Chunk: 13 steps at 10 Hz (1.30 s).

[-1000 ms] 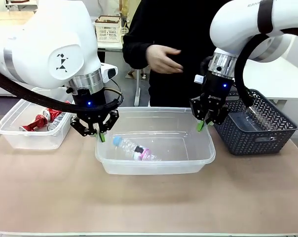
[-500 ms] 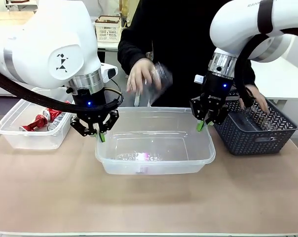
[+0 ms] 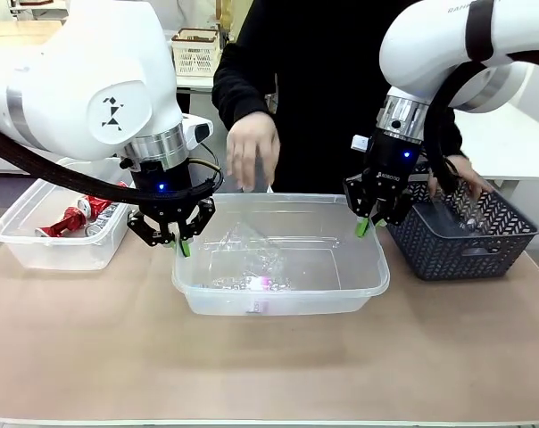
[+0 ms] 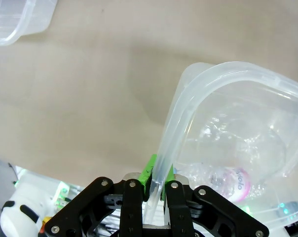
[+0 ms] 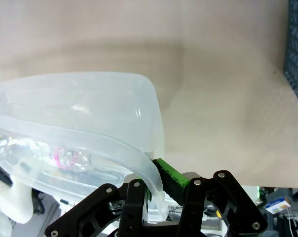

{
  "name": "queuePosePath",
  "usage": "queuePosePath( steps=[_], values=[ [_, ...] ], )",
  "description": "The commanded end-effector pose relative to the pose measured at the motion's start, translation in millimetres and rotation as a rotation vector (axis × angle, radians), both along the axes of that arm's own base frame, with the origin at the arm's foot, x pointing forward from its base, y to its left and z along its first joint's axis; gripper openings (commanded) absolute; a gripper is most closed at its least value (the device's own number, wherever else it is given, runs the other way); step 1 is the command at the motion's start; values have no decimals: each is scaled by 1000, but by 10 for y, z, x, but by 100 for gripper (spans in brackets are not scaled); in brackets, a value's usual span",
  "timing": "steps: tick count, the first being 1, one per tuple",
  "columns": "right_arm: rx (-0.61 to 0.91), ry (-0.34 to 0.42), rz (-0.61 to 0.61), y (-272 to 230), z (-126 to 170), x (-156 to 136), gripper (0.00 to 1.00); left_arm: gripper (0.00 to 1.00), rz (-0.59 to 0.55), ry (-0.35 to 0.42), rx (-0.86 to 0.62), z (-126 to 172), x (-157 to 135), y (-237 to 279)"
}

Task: Sort the waste into each basket.
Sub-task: Offer the picked Organizing box to the human.

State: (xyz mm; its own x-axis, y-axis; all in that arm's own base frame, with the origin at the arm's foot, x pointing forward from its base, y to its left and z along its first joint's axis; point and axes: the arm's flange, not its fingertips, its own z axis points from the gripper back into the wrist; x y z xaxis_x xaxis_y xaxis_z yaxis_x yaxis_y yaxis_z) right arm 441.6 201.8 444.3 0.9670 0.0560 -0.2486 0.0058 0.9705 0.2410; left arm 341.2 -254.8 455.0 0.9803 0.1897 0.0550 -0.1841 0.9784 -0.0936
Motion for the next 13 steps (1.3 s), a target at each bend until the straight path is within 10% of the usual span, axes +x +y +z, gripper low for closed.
queuePosePath(
  steps=[1,13],
  values=[
    [1,5,16,-1,48,22,0,0,10,-9,-7,26,4,23],
    [1,5,16,-1,48,22,0,0,10,-9,-7,26,4,23]
  ],
)
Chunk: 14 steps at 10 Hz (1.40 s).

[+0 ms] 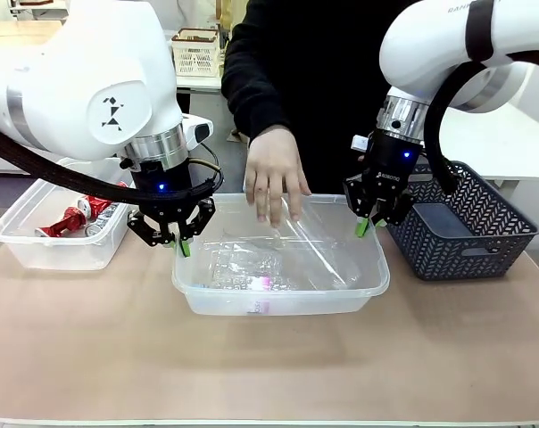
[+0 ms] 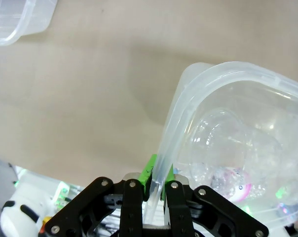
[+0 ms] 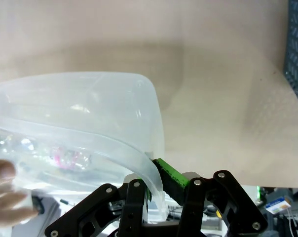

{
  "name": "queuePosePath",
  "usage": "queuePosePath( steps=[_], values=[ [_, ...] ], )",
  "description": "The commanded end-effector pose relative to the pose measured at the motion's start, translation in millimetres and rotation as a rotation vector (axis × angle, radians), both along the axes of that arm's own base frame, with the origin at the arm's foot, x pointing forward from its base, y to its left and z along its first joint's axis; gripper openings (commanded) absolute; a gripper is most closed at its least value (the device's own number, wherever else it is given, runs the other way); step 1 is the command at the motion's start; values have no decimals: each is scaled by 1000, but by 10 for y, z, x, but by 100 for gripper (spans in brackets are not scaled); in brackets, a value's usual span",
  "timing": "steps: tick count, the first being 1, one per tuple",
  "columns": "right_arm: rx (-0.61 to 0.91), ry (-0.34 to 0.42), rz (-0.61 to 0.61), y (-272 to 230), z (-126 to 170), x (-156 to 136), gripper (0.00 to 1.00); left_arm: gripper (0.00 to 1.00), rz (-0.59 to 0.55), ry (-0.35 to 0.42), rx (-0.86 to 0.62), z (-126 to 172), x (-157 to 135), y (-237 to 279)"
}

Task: Sort the waste into each basket.
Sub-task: Offer the picked Organizing box to the human.

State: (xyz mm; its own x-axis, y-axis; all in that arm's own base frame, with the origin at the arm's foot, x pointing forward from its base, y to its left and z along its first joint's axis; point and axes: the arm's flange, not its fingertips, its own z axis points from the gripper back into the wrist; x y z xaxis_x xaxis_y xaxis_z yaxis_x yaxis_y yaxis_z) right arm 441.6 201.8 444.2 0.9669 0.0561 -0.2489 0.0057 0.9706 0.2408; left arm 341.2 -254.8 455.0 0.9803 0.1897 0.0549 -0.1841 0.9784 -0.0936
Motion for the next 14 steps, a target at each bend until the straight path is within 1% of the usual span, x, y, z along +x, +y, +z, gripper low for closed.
queuePosePath(
  steps=[1,7,8,9,10,11,12,13,14],
  values=[
    [1,5,16,-1,49,22,0,0,10,-10,-7,26,4,23],
    [1,5,16,-1,49,22,0,0,10,-10,-7,26,4,23],
    [0,0,0,0,-1,0,6,0,10,-10,-7,26,4,23],
    [-45,-6,34,89,106,194,6,6,0,0,0,0,0,0],
    [-23,10,97,186,169,414,6,6,17,10,-19,-7,117,34],
    [-26,10,153,312,289,767,6,6,30,-6,-29,33,304,85],
    [-46,5,161,389,428,1090,6,6,40,-25,-50,128,563,160],
    [-55,4,156,421,466,1220,6,6,48,-30,-60,154,665,184],
    [-66,29,183,509,456,1396,6,6,77,-55,-78,185,849,234]
  ],
)
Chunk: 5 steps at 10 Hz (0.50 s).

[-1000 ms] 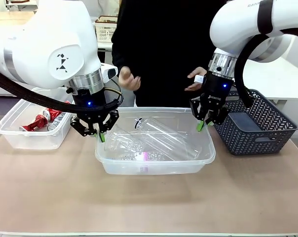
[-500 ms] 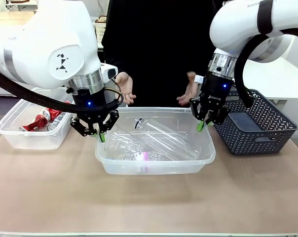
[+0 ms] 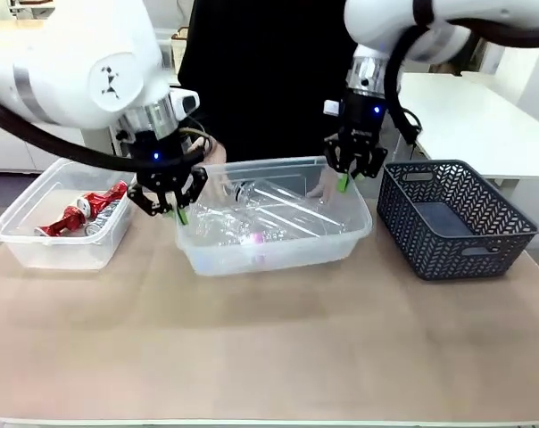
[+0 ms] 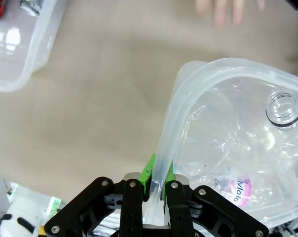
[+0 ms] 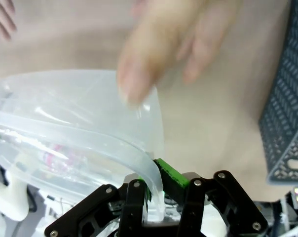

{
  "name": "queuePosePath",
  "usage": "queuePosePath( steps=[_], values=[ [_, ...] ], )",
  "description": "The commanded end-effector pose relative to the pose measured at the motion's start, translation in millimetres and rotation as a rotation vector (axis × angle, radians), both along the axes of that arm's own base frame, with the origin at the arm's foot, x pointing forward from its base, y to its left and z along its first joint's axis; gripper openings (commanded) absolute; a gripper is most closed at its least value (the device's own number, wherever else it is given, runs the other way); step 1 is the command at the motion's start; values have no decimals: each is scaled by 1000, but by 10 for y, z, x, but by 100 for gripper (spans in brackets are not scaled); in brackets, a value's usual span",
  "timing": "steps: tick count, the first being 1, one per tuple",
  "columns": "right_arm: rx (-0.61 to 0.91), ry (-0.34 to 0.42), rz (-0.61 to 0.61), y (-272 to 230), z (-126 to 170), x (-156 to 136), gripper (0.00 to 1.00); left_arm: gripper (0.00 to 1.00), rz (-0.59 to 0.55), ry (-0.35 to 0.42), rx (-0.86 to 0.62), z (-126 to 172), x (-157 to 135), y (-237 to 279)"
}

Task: Sort the waste into each basket.
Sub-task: Offer the picked Organizing box to the human.

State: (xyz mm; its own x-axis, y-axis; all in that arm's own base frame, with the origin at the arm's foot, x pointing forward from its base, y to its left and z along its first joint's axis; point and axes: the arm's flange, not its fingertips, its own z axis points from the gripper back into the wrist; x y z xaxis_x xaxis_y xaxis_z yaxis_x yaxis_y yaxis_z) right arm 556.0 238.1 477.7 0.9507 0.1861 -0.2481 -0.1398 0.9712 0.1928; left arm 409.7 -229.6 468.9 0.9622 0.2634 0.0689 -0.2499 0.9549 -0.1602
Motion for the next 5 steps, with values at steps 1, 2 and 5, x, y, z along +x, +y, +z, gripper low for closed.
queuePosePath(
  steps=[1,2,5],
  values=[
    [-14,63,72,246,55,368,6,6,35,-31,-10,76,330,38],
    [-6,81,102,305,1,429,6,6,46,-16,-8,68,462,74],
    [-94,166,107,423,-261,606,6,6,30,-4,0,3,342,143]
  ],
)
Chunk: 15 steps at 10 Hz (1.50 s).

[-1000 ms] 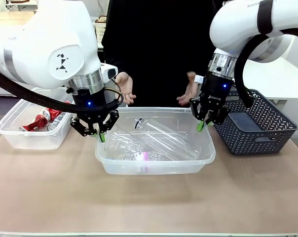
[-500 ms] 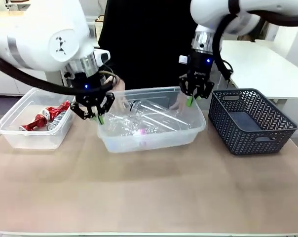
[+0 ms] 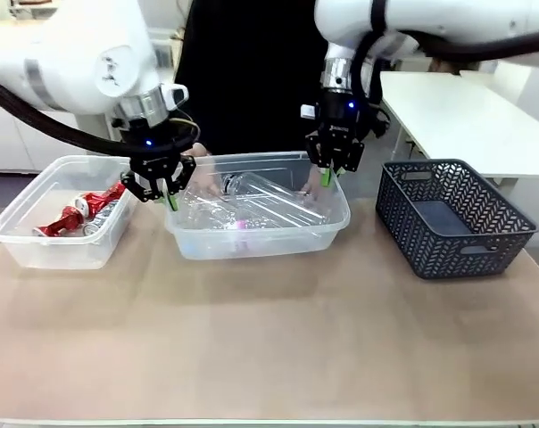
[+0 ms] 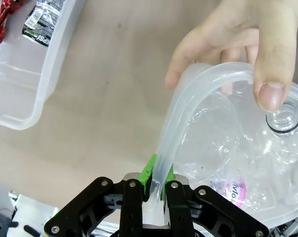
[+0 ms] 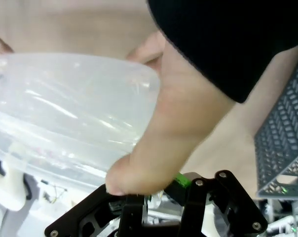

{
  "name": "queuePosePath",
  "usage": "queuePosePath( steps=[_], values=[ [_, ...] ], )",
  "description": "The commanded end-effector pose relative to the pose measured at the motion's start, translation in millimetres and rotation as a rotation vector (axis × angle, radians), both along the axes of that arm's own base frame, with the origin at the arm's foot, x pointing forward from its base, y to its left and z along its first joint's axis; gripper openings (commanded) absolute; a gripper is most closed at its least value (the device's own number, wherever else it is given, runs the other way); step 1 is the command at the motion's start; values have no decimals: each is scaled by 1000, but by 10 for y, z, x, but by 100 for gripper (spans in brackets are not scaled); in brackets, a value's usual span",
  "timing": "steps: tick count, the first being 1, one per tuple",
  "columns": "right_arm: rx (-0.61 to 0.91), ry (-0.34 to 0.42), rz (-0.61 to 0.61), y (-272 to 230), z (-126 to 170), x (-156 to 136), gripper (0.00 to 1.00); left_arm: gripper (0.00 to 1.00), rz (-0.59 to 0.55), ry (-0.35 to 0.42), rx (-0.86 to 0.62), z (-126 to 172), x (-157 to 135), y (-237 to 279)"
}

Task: Sort the waste into each basket.
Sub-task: Offer the picked Organizing box to the human, then release the Organizing box you were holding.

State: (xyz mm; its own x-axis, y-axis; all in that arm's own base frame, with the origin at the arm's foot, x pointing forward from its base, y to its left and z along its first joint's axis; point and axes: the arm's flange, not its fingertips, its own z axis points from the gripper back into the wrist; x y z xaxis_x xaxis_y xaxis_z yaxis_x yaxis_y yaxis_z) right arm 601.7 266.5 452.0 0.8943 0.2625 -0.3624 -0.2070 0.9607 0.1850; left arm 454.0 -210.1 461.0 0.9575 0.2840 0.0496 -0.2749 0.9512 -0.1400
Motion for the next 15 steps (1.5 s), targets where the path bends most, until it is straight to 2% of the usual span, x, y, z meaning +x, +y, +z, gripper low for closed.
queuePosePath(
  steps=[1,10,11,12,13,14,15],
  values=[
    [27,-28,-13,-20,77,-27,6,6,7,-28,-14,82,-101,-51],
    [27,-28,-13,-20,77,-27,6,6,7,-28,-14,82,-101,-51],
    [3,-16,-9,-42,83,29,6,20,-15,-11,3,54,-71,-52],
    [19,-70,-39,-35,100,-31,59,65,-23,-35,3,112,-80,-80],
    [47,-99,-53,-69,114,-87,59,78,-20,-46,5,146,-95,-80],
    [61,-126,-97,-132,128,-144,100,100,-2,-60,1,170,-120,-72],
    [79,-158,-120,-175,140,-188,63,100,12,-76,-9,188,-148,-55]
  ],
)
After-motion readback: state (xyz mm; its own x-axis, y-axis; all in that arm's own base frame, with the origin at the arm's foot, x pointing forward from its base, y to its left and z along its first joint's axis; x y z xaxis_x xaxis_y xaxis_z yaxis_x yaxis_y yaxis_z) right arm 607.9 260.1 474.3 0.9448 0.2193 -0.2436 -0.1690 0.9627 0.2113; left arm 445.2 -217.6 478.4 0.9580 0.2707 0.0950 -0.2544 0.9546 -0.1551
